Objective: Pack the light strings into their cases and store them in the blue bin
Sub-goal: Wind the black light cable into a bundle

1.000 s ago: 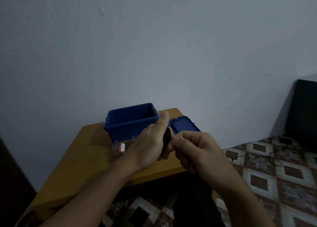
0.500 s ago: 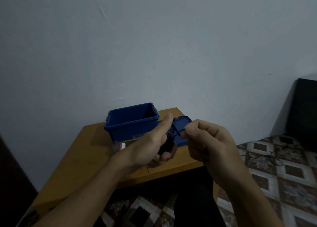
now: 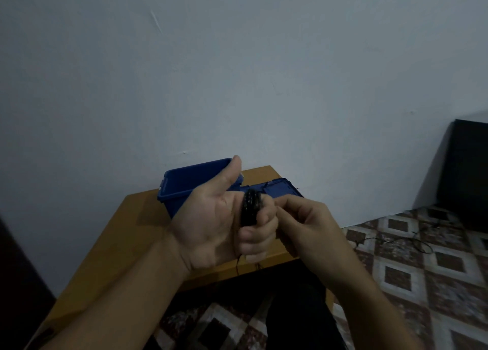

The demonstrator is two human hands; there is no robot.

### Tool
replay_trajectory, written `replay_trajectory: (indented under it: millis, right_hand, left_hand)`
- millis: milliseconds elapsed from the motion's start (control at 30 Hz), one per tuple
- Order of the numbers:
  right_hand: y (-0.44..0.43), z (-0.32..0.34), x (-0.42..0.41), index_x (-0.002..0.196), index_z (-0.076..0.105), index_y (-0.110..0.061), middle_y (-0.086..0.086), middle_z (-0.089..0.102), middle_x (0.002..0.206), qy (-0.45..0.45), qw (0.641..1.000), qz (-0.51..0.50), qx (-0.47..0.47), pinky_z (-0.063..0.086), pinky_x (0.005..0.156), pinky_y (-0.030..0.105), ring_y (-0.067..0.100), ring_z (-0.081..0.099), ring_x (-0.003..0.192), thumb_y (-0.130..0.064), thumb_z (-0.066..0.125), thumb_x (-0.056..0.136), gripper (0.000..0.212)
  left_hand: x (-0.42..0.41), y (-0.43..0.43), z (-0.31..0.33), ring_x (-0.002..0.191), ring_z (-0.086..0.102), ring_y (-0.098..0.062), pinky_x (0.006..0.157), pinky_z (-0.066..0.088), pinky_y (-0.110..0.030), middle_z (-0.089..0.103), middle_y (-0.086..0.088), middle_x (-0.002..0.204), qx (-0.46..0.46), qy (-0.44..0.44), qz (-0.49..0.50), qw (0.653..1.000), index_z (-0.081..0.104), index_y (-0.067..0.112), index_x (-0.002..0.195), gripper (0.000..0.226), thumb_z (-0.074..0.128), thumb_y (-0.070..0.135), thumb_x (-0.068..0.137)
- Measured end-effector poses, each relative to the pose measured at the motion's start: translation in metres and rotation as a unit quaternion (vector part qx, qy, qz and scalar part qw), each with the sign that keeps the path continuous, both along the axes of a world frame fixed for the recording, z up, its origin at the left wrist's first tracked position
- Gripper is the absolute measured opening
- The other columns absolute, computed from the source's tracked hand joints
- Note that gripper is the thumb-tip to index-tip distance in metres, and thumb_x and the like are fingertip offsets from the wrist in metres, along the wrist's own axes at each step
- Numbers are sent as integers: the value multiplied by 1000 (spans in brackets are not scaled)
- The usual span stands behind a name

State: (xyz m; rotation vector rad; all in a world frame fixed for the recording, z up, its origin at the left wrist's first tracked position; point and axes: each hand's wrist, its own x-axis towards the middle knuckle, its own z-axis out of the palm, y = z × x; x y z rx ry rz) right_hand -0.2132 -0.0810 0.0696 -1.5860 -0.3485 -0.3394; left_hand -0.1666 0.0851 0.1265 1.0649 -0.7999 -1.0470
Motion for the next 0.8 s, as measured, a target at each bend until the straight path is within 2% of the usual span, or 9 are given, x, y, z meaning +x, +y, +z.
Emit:
replay_trajectory:
  millis: [67, 133, 267, 333, 433, 533, 600, 667, 800]
  right_hand:
    - [1, -1, -1, 85, 74, -19, 7, 66, 70, 2, 1000, 8, -28, 44, 56, 29, 16, 54, 60, -22, 54, 102, 26]
    - [3, -1, -2, 75, 72, -26, 0, 66, 68, 8, 999, 14, -48, 46, 58, 28, 13, 56, 61, -20, 53, 101, 32]
    - [3, 0, -1, 77, 70, -15, 3, 71, 72, 12, 997, 14, -70, 50, 65, 31, 11, 62, 65, -24, 55, 101, 29]
    - [4, -1, -1, 81, 67, -16, 0, 70, 72, 9, 996, 26, -86, 51, 66, 38, 13, 65, 65, -23, 55, 102, 25]
    - [5, 0, -3, 95, 64, -17, 1, 71, 76, 18, 993, 42, -113, 57, 70, 45, 20, 70, 68, -9, 54, 103, 15]
    - [7, 0, -3, 103, 64, -26, 6, 74, 90, 24, 987, 59, -145, 57, 70, 39, 22, 68, 72, -10, 50, 104, 21]
    - [8, -1, -3, 102, 66, -20, 5, 74, 93, 38, 987, 76, -138, 53, 69, 38, 19, 62, 69, -10, 48, 105, 20]
    - [9, -1, -2, 103, 67, -14, 5, 74, 91, 53, 987, 82, -126, 50, 66, 37, 19, 56, 66, -11, 47, 106, 21]
    - [7, -3, 0, 108, 70, -16, 10, 71, 88, 55, 984, 77, -151, 42, 60, 35, 22, 49, 62, -14, 46, 106, 24]
  left_hand:
    - [0, 0, 2, 61, 46, -24, 63, 39, -37, 50, -10, 66, -34, 19, 14, 999, 57, 2, 87, 75, 22, 67, 97]
    - [0, 1, 4, 71, 56, -28, 71, 47, -40, 59, -14, 76, -56, 33, 32, 997, 60, -1, 96, 73, 26, 63, 98]
    - [-4, 2, 7, 88, 66, -32, 82, 54, -42, 69, -18, 96, -85, 37, 91, 992, 67, -2, 106, 66, 34, 55, 98]
    - [-7, -1, 8, 87, 67, -31, 80, 56, -41, 70, -18, 96, -96, 37, 141, 985, 70, -1, 104, 62, 34, 50, 99]
    - [-11, -4, 10, 84, 69, -29, 77, 59, -39, 72, -16, 93, -118, 50, 199, 972, 72, -1, 99, 51, 38, 36, 97]
    - [-11, -5, 10, 86, 71, -28, 79, 60, -38, 72, -15, 95, -139, 72, 235, 959, 73, 0, 99, 39, 40, 19, 95]
    - [-10, -6, 11, 88, 72, -27, 81, 61, -38, 72, -14, 97, -153, 87, 245, 953, 73, 1, 100, 37, 39, 15, 96]
    - [-9, -6, 10, 88, 72, -27, 83, 61, -37, 72, -14, 97, -161, 92, 258, 948, 72, 2, 99, 35, 39, 14, 97]
    - [-10, -7, 9, 89, 72, -28, 83, 61, -38, 72, -15, 97, -166, 84, 278, 942, 73, 1, 97, 37, 41, 20, 96]
